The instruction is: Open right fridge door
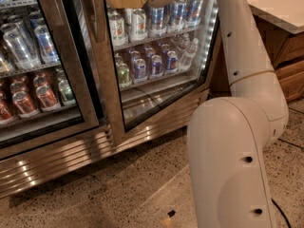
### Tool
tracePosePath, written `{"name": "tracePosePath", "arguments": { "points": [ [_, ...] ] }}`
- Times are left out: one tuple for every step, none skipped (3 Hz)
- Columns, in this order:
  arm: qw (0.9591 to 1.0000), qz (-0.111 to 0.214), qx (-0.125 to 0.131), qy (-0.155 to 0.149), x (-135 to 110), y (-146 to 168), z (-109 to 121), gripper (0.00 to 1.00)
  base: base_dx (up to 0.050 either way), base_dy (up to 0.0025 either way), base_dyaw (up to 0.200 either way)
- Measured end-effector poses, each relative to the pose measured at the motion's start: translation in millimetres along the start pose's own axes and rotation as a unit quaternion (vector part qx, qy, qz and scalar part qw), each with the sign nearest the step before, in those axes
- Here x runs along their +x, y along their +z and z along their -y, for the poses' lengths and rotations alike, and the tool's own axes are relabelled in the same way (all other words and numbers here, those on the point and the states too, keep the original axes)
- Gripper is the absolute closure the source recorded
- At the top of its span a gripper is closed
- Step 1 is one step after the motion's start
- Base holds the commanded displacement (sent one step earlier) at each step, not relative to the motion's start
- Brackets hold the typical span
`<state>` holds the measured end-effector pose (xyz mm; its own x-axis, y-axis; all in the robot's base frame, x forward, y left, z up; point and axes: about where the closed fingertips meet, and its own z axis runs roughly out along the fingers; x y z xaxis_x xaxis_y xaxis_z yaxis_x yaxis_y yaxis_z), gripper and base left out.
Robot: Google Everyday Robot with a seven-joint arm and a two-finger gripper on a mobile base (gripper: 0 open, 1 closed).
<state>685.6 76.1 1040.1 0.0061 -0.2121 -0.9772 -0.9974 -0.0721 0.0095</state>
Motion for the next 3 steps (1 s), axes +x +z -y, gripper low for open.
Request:
{"name": "tracePosePath", "arguments": {
  "points": [
    [1.0, 0.0, 0.0, 0.0, 0, 0, 0, 1.0, 0.0, 0.0, 0.0],
    [0.9994, -0.008, 0.035, -0.003, -17, -27, -8, 1.0, 0.0, 0.0, 0.0],
    [0.9973, -0.023, 0.07, 0.005, -35, -57, -31, 1.0, 0.0, 0.0, 0.0]
  ]
}}
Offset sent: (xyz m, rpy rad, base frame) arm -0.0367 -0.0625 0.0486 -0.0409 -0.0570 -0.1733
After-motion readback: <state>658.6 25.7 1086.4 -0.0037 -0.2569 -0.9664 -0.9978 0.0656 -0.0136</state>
